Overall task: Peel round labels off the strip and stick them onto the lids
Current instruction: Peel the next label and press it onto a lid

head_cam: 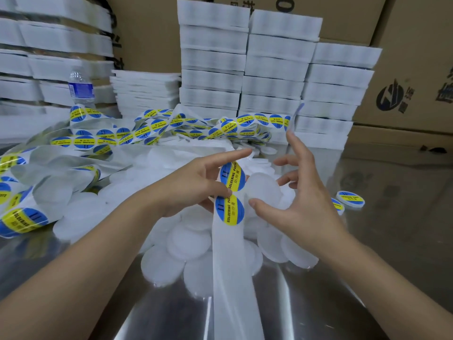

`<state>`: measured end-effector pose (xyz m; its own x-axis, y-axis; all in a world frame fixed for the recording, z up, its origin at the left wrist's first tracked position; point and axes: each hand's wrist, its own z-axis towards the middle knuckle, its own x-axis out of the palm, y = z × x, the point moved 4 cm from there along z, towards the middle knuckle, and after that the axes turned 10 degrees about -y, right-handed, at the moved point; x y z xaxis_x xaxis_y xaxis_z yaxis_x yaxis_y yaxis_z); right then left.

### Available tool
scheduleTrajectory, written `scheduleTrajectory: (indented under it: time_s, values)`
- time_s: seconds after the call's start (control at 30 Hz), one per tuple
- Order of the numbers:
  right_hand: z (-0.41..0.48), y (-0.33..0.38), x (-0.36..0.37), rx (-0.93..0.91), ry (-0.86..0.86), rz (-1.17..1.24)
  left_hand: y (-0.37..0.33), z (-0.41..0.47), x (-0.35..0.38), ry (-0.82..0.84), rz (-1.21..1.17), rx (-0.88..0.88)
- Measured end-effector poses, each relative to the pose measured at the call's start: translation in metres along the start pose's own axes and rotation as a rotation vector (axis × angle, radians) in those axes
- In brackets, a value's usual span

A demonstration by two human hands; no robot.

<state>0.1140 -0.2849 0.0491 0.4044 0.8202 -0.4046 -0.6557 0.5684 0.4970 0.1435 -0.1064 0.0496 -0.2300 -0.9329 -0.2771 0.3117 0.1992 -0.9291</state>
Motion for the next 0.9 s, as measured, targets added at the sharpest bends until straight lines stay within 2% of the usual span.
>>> scheduleTrajectory:
  time_s: [0.2,0.67,0.9]
  values:
    - [-0.003,0.009,0.001,-0.062,-0.018,-0.040,-0.002,-0.001,0.008,0.004,-0.026,0.051]
    - [-0.001,0.013,0.000,-0.196,-0.096,-0.133,0.008,0.004,0.018,-0.125,-0.096,-0.049]
    - [0.000,0.012,-0.001,-0.191,-0.093,-0.099,0.005,0.004,0.014,-0.163,-0.078,-0.049]
